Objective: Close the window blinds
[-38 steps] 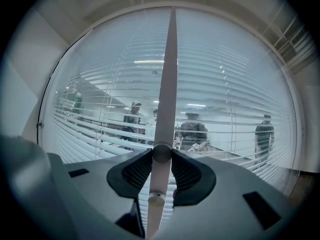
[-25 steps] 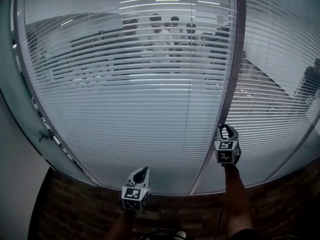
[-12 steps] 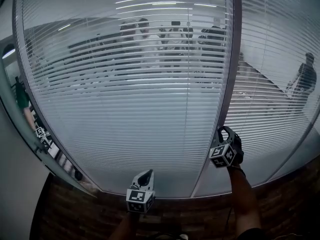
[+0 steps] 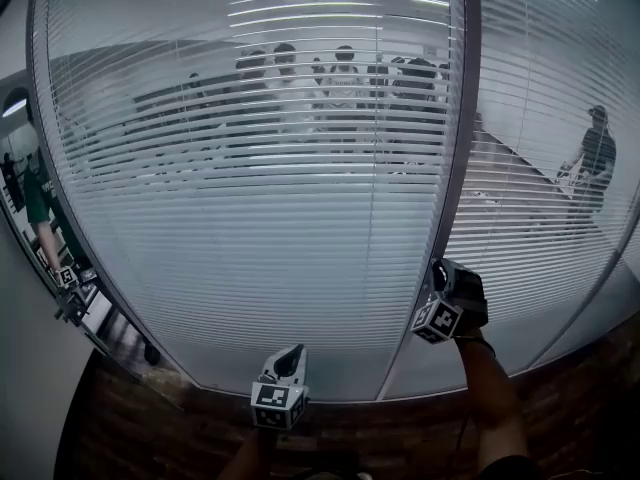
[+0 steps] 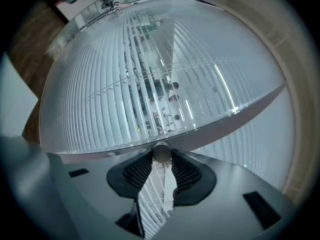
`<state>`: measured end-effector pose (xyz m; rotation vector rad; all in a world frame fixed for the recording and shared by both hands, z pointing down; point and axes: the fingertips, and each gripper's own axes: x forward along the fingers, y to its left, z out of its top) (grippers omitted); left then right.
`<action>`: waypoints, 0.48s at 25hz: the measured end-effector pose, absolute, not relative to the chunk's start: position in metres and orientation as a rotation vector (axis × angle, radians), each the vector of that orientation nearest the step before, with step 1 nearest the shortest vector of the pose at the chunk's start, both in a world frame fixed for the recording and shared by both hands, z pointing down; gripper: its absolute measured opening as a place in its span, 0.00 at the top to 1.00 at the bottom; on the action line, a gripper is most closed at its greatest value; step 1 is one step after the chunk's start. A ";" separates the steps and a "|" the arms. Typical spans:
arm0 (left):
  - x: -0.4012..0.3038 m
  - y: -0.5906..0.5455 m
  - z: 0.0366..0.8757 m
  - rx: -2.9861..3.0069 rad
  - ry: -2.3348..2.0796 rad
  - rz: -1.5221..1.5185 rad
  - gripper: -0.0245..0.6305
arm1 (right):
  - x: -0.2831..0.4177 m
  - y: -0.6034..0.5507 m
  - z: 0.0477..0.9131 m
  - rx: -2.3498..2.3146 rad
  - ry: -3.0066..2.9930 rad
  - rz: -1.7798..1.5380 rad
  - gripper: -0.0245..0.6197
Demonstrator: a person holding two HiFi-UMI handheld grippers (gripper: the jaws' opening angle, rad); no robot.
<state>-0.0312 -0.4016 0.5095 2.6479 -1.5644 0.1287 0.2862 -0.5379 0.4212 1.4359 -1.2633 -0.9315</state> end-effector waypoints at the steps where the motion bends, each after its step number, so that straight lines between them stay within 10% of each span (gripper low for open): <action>1: -0.029 -0.405 0.511 2.651 -1.563 0.127 0.97 | 0.289 -0.543 0.423 1.404 -1.236 -0.955 0.77; 12: -0.026 -0.403 0.512 2.647 -1.576 0.110 0.97 | 0.281 -0.544 0.422 1.112 -0.947 -1.202 0.77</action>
